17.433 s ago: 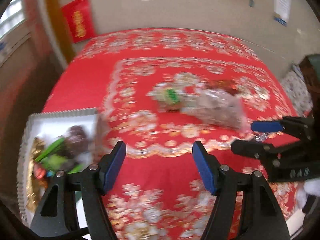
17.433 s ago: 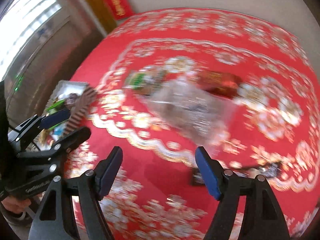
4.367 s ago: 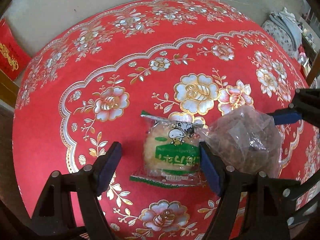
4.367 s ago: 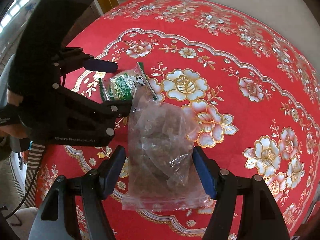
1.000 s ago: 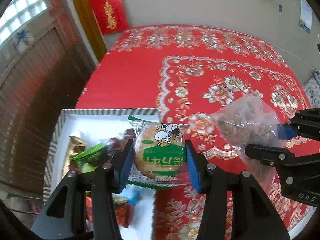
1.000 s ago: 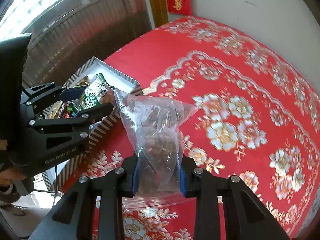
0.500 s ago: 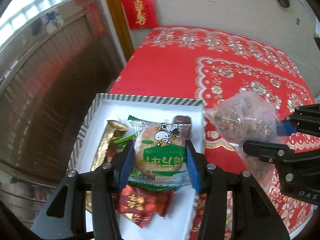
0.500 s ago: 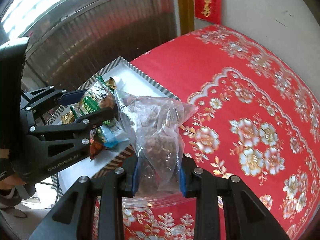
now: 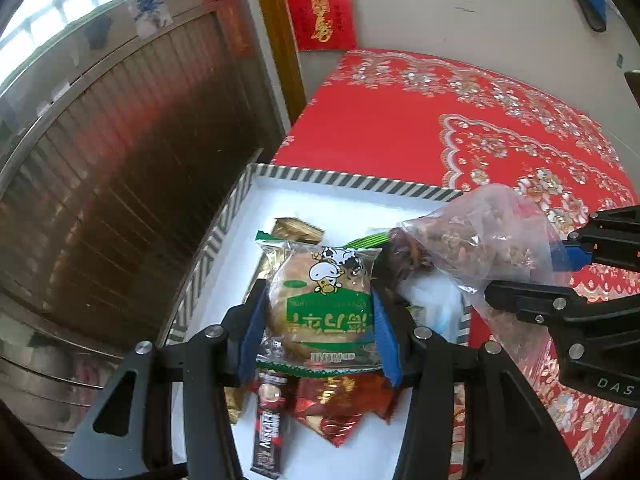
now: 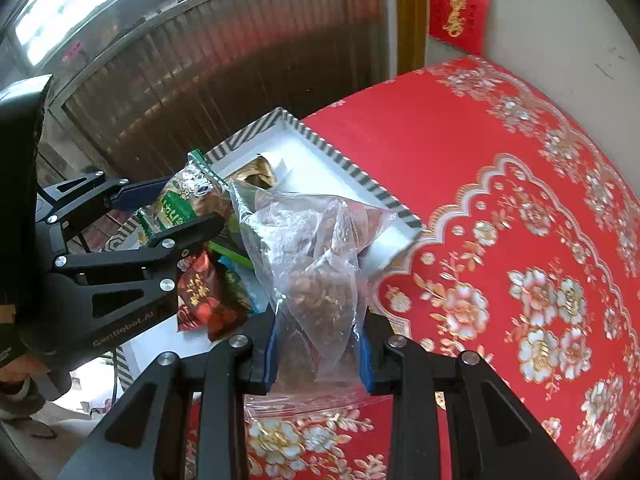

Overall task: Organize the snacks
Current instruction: 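Carry the cake packet and clear bag over the striped tray with both tools, then open both tools to drop the cake packet and clear bag in the tray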

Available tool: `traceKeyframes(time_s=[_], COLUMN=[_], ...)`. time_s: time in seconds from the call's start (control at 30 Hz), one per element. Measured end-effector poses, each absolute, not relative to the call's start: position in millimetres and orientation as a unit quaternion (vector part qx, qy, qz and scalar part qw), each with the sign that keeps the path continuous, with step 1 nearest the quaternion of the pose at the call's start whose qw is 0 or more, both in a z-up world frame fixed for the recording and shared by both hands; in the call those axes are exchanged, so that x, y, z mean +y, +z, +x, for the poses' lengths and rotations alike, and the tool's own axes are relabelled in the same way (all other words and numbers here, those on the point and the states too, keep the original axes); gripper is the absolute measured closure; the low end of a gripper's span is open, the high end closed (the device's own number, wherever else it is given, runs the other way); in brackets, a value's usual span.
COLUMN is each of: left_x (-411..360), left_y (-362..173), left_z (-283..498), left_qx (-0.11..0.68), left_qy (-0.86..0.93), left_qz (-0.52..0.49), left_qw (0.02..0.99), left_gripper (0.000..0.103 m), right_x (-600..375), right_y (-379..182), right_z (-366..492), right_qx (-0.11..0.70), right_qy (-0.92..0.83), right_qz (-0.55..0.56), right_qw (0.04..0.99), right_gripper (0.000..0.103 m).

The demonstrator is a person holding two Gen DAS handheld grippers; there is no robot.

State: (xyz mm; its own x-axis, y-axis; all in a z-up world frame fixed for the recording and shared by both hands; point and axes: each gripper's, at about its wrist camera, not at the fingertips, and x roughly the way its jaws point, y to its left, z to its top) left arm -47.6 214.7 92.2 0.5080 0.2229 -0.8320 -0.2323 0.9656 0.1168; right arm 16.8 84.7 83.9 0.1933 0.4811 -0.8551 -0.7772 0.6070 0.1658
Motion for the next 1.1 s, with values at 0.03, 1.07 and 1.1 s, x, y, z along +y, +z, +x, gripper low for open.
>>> traceKeyframes(time_s=[0.03,1.07,1.1], left_x=[218,267,267], left_y=[91,47,46], left_z=[-49,-92,-92], left_qx=[0.479,0.515,0.513], left_qy=[0.134,0.186,0.187], left_qz=[-0.007,-0.029,-0.032], left_qw=[0.868,0.837,0.837], left_gripper=[0.052,0.052,0.052], right_x=[88,162,160], right_y=[83,53,54], right_z=[16,-10,-11], right_qx=[0.480,0.500,0.498], right_qy=[0.418,0.480,0.478], right_qz=[-0.156,-0.166,-0.167], right_qw=[0.755,0.702,0.704], right_gripper=[0.072,0.067,0.066])
